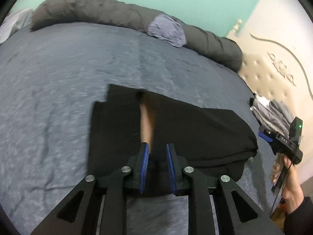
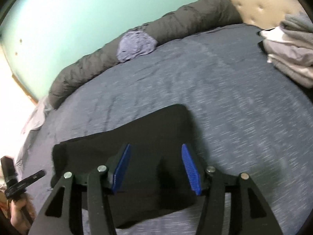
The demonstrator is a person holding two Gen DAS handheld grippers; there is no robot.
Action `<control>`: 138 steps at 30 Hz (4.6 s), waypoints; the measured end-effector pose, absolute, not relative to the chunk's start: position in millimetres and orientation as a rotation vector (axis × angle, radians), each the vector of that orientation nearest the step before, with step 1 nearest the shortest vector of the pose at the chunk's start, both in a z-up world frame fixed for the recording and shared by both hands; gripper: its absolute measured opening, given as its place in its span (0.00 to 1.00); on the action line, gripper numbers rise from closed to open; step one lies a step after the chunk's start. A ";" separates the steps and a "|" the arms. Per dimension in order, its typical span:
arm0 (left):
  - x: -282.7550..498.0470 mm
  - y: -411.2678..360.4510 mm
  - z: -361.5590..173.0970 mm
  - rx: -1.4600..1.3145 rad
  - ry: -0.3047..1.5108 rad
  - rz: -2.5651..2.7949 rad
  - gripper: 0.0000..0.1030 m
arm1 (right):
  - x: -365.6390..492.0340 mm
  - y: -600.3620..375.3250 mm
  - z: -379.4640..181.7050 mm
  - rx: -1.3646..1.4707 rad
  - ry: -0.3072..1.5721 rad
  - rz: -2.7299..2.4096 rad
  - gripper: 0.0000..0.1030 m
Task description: Fold clothes
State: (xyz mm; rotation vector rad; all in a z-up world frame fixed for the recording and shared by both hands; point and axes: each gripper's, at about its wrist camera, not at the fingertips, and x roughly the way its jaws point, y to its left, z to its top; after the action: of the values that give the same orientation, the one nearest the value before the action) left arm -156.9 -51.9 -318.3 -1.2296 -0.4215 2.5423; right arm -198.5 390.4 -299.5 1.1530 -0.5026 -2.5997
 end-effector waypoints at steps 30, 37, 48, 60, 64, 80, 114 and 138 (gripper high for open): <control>-225.4 -28.0 -347.8 -1.377 -0.291 2.518 0.20 | -184.4 299.7 -349.5 1.244 -0.355 -2.368 0.19; -240.7 -52.0 -368.7 -1.450 -0.389 2.504 0.15 | -182.7 294.8 -371.0 1.325 -0.365 -2.318 0.19; -263.0 -34.8 -340.2 -1.377 -0.243 2.560 0.15 | -189.4 297.7 -367.8 1.316 -0.417 -2.310 0.18; -262.9 -55.4 -356.7 -1.413 -0.299 2.565 0.08 | -189.6 299.3 -359.0 1.264 -0.447 -2.335 0.18; -244.9 -58.6 -344.6 -1.358 -0.258 2.561 0.12 | -192.7 295.7 -352.3 1.226 -0.440 -2.363 0.18; -192.9 -62.3 -371.6 -1.305 -0.245 2.471 0.15 | -240.1 256.9 -336.3 1.307 -0.272 -2.421 0.18; -187.8 -66.6 -383.0 -1.273 -0.341 2.433 0.25 | -337.8 218.4 -351.4 1.563 0.050 -2.511 0.19; -174.0 -75.0 -366.5 -1.268 -0.395 2.465 0.46 | -157.5 265.8 -323.7 1.384 -0.110 -2.499 0.21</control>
State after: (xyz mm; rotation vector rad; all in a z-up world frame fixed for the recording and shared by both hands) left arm -174.0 -75.0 -366.5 -1.2683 -0.3949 2.4654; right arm -157.5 265.8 -323.7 1.3842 -0.1103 -2.4987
